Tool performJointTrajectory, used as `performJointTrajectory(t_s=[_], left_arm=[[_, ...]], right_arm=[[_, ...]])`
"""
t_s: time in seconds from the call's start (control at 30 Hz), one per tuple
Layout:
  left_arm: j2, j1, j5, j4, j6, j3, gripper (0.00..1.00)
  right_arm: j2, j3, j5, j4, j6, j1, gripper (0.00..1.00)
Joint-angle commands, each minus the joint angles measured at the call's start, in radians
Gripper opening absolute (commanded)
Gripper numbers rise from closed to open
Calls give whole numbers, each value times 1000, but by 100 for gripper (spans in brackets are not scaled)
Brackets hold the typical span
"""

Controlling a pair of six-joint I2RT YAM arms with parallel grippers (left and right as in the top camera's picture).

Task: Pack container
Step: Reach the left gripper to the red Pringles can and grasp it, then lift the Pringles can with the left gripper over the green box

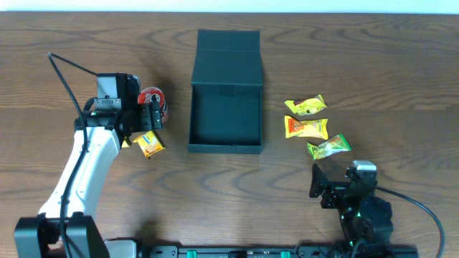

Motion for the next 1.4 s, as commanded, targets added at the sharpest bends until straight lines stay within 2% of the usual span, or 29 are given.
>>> performJointTrajectory(t_s=[0.0,0.13,0.27,0.63,0.83,0.97,1.0,1.17,1.37], left_arm=[[33,-4,7,23,94,34,95],[34,-4,31,33,120,42,95],[34,-4,126,39,160,56,95],[118,-5,139,101,156,56,95],[150,-24,140,127,145,56,96],[151,-25,139,155,87,56,95],[151,-26,140,163,77,56,99],[155,-25,139,183,59,56,77],[185,-25,139,175,49,56,72]], right_arm=[[-6,-9,3,0,11,0,99],[-6,-9,3,0,11,0,99],[-6,-9,3,0,11,0,99],[-6,-9,3,0,11,0,99],[-6,-9,3,0,11,0,99],[-6,-9,3,0,11,0,99],[-6,-9,3,0,11,0,99],[-6,-9,3,0,11,0,99],[-6,-9,3,0,11,0,99]])
